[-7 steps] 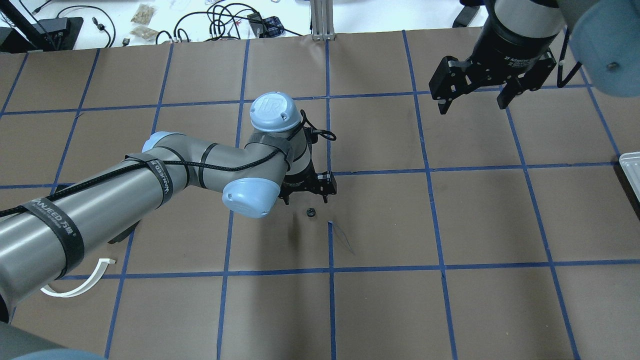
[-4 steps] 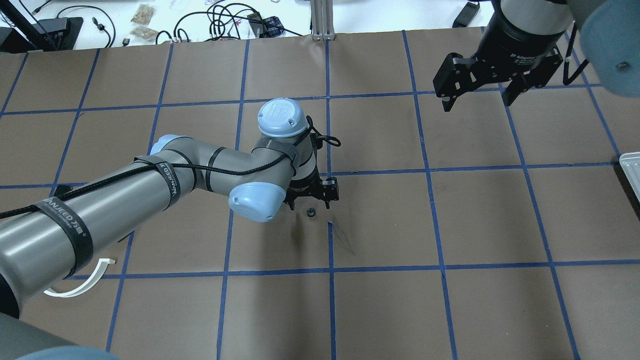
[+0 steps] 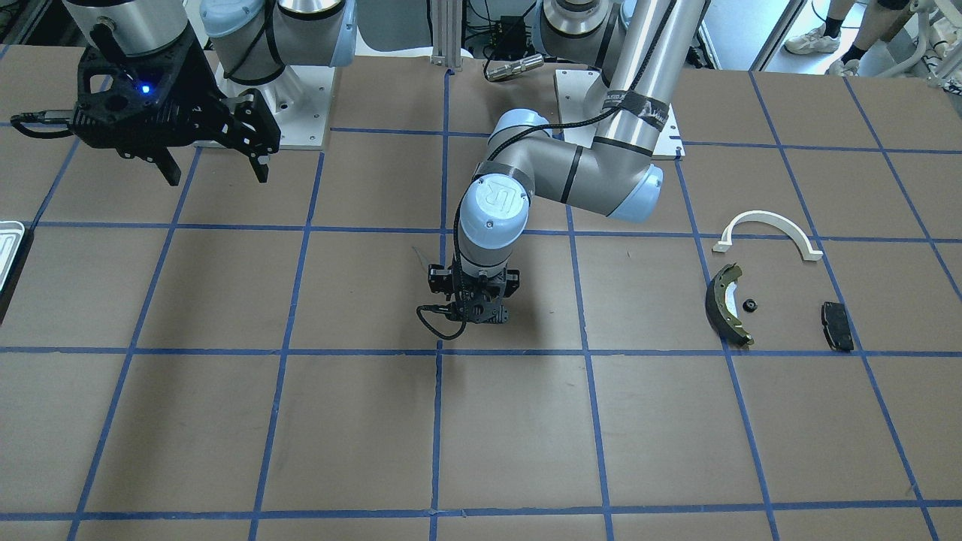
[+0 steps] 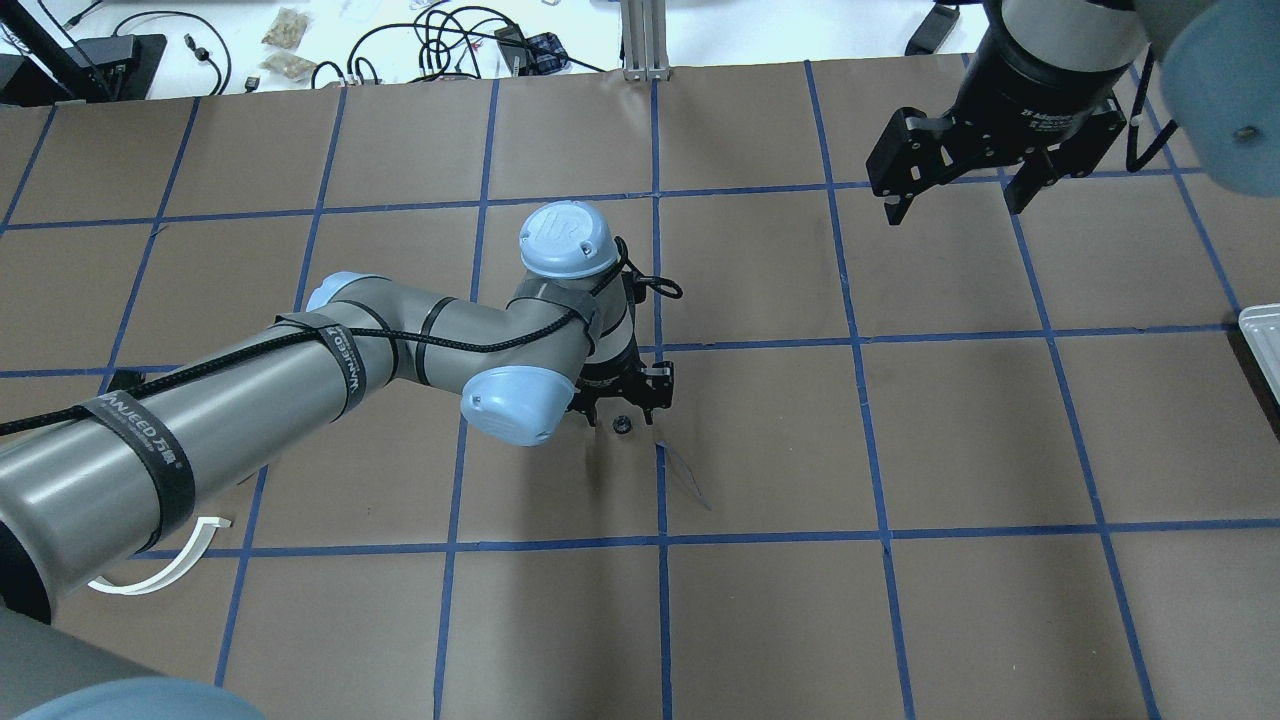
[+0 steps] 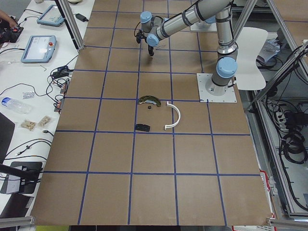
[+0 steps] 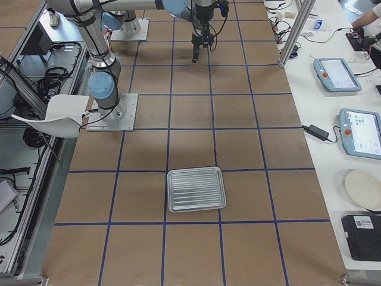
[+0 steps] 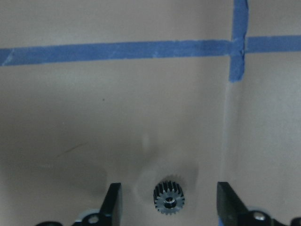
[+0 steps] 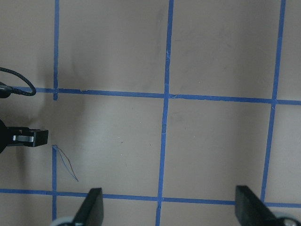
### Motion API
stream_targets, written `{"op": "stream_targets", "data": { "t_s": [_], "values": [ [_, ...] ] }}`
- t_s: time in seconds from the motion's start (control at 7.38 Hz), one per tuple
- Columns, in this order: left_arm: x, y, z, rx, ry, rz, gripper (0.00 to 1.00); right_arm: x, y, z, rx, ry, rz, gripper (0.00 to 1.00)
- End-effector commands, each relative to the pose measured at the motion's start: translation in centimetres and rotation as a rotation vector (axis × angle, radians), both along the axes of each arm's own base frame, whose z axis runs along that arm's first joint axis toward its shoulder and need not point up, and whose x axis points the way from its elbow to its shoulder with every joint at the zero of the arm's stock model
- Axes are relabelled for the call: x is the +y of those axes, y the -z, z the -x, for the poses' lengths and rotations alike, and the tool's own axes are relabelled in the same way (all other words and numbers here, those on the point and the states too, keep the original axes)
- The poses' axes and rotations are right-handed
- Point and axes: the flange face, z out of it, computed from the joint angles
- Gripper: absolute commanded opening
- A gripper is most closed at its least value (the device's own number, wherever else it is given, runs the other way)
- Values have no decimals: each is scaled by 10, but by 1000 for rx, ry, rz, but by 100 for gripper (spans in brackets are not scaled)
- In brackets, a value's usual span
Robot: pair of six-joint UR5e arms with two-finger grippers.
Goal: Place bearing gear from tray to pile
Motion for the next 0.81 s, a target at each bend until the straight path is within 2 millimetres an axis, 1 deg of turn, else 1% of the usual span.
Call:
{"op": "stream_targets", "data": {
  "t_s": [0.0,0.14,0.27,0.41,0.54,0.68],
  "values": [
    [3,3,-1,-3,2,-9,64,0,2,0,1,0,-4,100],
    [3,4,-1,-3,0,-9,58,0,3,0,1,0,-6,100],
    [3,3,-1,-3,2,-9,45,1,4,0,-4,0,-9,100],
    [3,3,-1,-4,10,-7,11,1,4,0,-5,0,-9,100],
    [2,2,-1,-7,10,-5,0,1,5,0,-5,0,-9,100],
    [-1,-1,-1,-4,8,2,0,1,5,-1,-2,-1,-10,100]
  ]
}}
